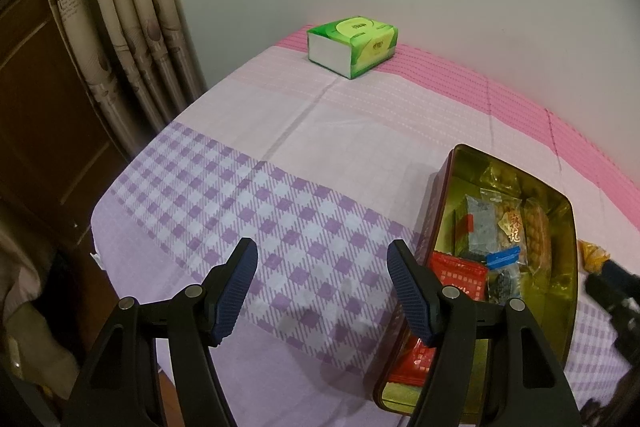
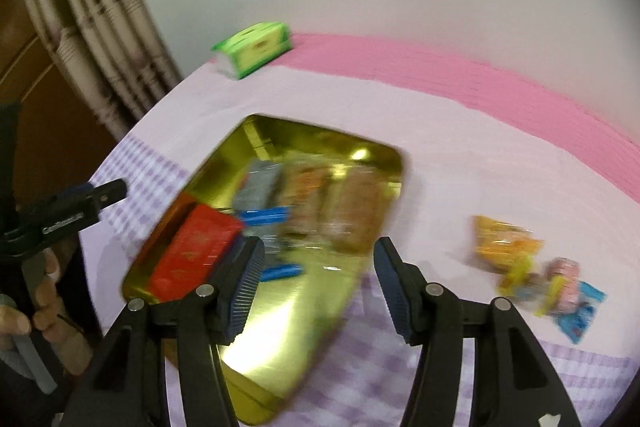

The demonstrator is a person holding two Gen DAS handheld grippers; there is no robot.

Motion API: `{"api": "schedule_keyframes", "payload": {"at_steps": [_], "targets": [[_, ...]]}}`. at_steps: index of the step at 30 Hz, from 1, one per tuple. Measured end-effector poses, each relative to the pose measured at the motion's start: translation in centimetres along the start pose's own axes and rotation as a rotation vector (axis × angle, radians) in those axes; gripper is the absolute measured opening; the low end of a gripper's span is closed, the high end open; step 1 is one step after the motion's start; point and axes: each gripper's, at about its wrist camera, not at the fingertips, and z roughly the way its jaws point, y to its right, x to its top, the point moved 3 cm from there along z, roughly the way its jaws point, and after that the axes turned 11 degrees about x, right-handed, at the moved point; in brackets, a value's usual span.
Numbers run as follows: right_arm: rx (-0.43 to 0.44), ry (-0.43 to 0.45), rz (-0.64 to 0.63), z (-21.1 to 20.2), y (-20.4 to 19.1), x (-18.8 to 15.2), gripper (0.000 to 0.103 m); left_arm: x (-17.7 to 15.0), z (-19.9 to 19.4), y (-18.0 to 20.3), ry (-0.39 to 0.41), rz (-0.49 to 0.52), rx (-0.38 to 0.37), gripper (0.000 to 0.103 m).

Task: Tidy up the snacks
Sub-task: 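Move the right gripper back to the candies and grasp the light-blue candy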

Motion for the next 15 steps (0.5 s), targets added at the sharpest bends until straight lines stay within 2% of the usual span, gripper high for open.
{"api": "schedule_keyframes", "payload": {"at_steps": [5,6,11,15], "targets": [[-0.105,0.034,0.094,-2.8,6.3,-0.6,0.055,0.0,0.0,0.0,0.0,0.004,0.001,0.068],[-0.15,0.04,0.12,-3.5,8.1,-1.0,0.055,0.0,0.0,0.1,0.0,0.004,-0.001,0.068],[-0.255,0.063,0.246,-6.0,14.4,-3.2,0.055,-0.3,0.1,0.1,0.001,0.024,0.002,0.068],[-0.294,0.062,0.326,-6.7,18.0,-5.2,0.055,-0.4,0.1,0.5,0.007,0.046,0.006,0.068]]}}
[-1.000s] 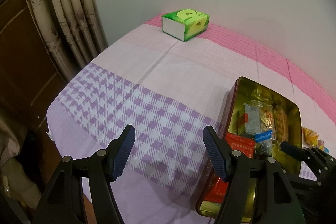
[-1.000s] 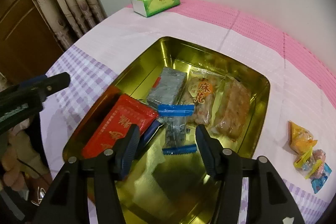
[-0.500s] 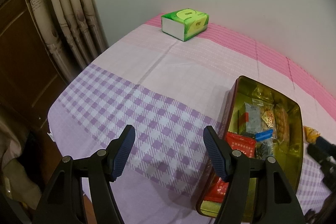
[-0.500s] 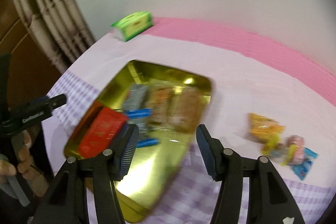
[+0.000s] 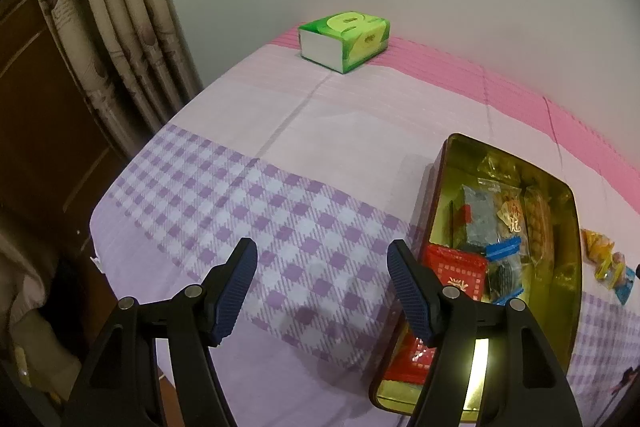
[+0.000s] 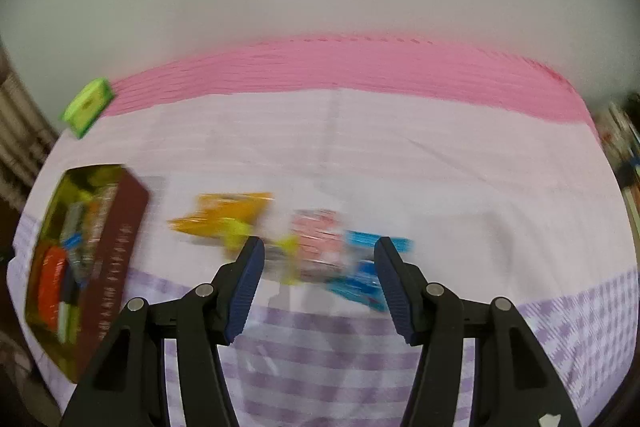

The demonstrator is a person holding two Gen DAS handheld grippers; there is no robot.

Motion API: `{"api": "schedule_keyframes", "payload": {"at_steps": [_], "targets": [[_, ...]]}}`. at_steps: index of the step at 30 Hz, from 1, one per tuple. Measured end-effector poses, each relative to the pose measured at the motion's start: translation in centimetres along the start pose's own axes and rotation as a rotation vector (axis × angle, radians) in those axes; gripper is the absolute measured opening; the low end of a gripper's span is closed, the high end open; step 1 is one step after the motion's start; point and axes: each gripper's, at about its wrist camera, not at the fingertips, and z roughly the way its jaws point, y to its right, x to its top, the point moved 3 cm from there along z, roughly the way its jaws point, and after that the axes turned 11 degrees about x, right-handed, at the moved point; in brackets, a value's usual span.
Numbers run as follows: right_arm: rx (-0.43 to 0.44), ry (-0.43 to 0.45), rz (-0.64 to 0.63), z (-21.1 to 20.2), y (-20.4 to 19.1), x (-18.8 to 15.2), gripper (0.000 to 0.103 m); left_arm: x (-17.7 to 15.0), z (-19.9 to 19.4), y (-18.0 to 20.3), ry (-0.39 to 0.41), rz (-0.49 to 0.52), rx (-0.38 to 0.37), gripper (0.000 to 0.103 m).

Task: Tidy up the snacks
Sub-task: 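Move the right gripper back to the candies and grasp the light-blue candy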

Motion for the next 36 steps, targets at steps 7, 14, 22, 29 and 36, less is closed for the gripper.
{"api": "schedule_keyframes", "payload": {"at_steps": [7,14,22,29,36], "targets": [[-0.007,-0.015,0.062,1.8,2.9,-1.0,0.052,-0.1,-0.4,0.9,0.03,0.028,-0.007,0.068],[-0.001,0.007,0.095,2.6,4.4,-1.2,0.047,-0.1,-1.9,3.1,0.071,0.076,-0.038,0.068],[0.003,0.009,0.067,3.4,4.2,-1.3,0.033,-0.5,-4.2,7.0,0.086,0.139,-0.096,0.068],[-0.019,0.022,-0.011,3.2,4.0,-2.1,0.027,-0.8,-5.7,12.0,0.084,0.215,-0.174,0.068],[-0.099,0.066,0.026,2.3,8.1,-2.0,0.027,-2.3,-7.6,18.7,0.08,0.337,-0.283,0.068]]}}
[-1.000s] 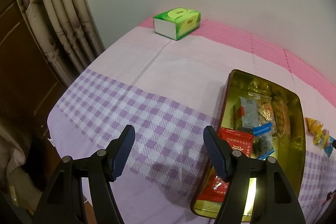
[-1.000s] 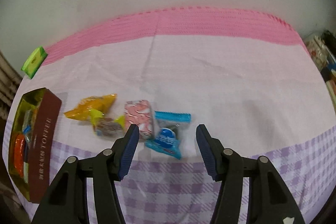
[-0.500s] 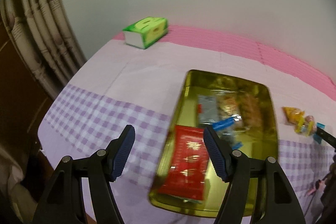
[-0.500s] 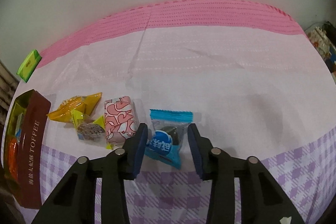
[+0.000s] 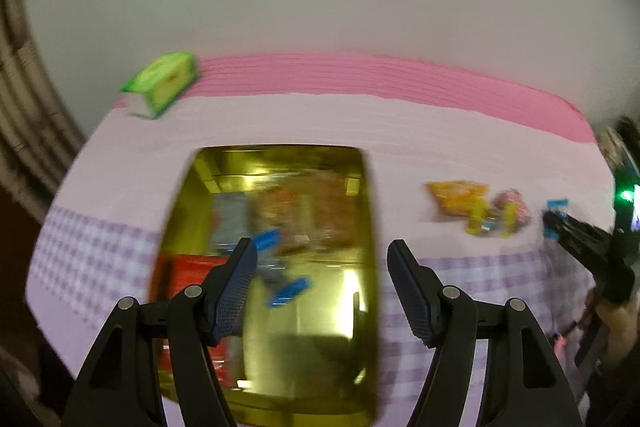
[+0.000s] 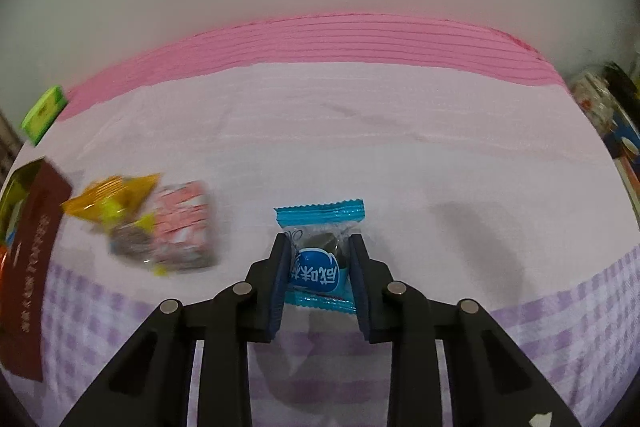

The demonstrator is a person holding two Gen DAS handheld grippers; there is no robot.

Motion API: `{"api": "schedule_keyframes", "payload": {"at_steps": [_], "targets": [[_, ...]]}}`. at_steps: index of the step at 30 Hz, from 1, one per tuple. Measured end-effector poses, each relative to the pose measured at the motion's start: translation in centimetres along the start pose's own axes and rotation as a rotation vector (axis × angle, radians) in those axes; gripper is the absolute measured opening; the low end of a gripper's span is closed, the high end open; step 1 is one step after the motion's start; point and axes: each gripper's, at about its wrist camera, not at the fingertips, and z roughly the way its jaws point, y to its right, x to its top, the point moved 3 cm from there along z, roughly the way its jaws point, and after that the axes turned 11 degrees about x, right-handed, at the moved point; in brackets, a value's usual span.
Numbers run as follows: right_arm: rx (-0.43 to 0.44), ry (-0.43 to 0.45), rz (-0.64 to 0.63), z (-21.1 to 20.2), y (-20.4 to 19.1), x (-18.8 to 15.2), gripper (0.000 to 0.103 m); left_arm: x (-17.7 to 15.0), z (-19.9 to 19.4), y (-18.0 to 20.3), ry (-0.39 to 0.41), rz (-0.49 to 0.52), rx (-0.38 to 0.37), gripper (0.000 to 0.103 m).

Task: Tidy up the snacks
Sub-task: 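Move the right gripper back to the candies and grasp the light-blue candy, then grasp the yellow-green candy with the left gripper while the right holds the light-blue candy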

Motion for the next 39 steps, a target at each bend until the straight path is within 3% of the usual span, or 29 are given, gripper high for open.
{"api": "schedule_keyframes", "payload": {"at_steps": [6,16,24,28,36,39], "targets": [[-0.065,0.035,0.009,-0.3,3.3,0.2,0.027,0.4,0.7,6.0,-0.005,0.073,-0.098,0.068],[-0.058,0.057,0.004,-0.5,3.3,0.1,0.027,0.9,3.4,12.5,-0.051,0.14,-0.226,0.068],[-0.05,0.059,0.013,-0.6,3.7,0.3,0.028,0.8,5.9,15.5,-0.074,0.174,-0.244,0.065],[-0.051,0.059,0.013,-0.6,3.7,0.3,0.028,0.9,7.5,16.6,-0.107,0.185,-0.252,0.055],[-0.044,0.057,0.013,-0.4,3.7,0.2,0.031,1.5,9.3,18.1,-0.128,0.174,-0.262,0.053],[-0.041,0.057,0.013,-0.3,3.6,0.2,0.031,1.5,9.6,18.2,-0.129,0.169,-0.262,0.044]]}}
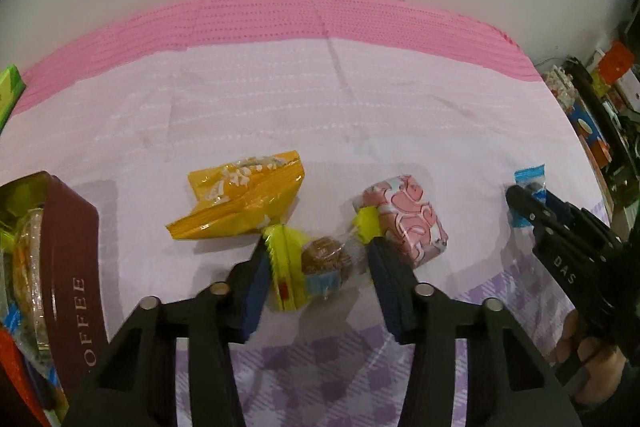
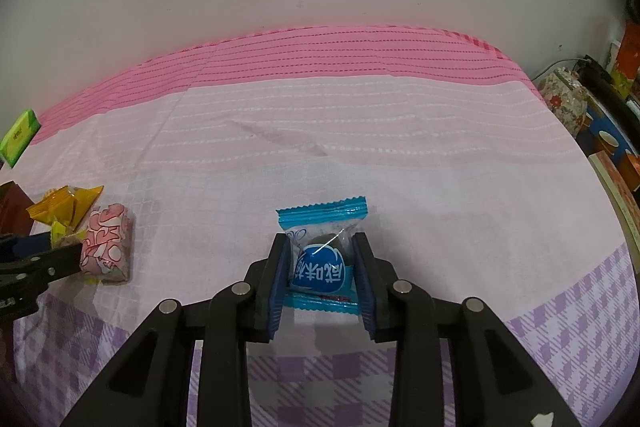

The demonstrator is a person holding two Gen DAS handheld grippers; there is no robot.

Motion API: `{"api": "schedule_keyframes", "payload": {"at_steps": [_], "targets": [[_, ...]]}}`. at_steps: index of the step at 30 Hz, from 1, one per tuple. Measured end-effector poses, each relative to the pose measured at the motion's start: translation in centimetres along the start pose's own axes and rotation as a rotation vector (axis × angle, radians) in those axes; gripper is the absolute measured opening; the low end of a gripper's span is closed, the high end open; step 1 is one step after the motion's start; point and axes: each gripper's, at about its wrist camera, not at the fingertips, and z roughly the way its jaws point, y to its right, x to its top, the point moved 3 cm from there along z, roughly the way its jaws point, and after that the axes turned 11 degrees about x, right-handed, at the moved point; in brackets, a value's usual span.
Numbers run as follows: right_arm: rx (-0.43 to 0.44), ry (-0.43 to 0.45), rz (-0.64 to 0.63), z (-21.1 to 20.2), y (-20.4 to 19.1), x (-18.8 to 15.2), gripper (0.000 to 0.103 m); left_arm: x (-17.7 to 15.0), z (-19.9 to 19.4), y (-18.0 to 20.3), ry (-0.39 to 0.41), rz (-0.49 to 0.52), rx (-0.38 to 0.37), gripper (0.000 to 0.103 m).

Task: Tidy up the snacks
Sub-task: 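Grasp the yellow-green candy with the left gripper while the right holds the light-blue candy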

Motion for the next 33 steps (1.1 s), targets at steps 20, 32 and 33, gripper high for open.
{"api": "schedule_keyframes", "payload": {"at_steps": [20,32,33], "targets": [[0.001,0.0,0.002,0.0,0.0,0.0,0.032,-2.0,-3.2,-1.9,0.032,-0.019,-0.023,0.025],[0.001,0.001,0.001,0.0,0.0,0.0,0.032,-2.8,-5.9,-3.3,0.064,-0.027,0.022,0.025],[0.001,0.001,0.001,0.0,0.0,0.0,0.032,-2.9,-6.2,-3.5,0.063,-0.031,0.028,0.025]]}}
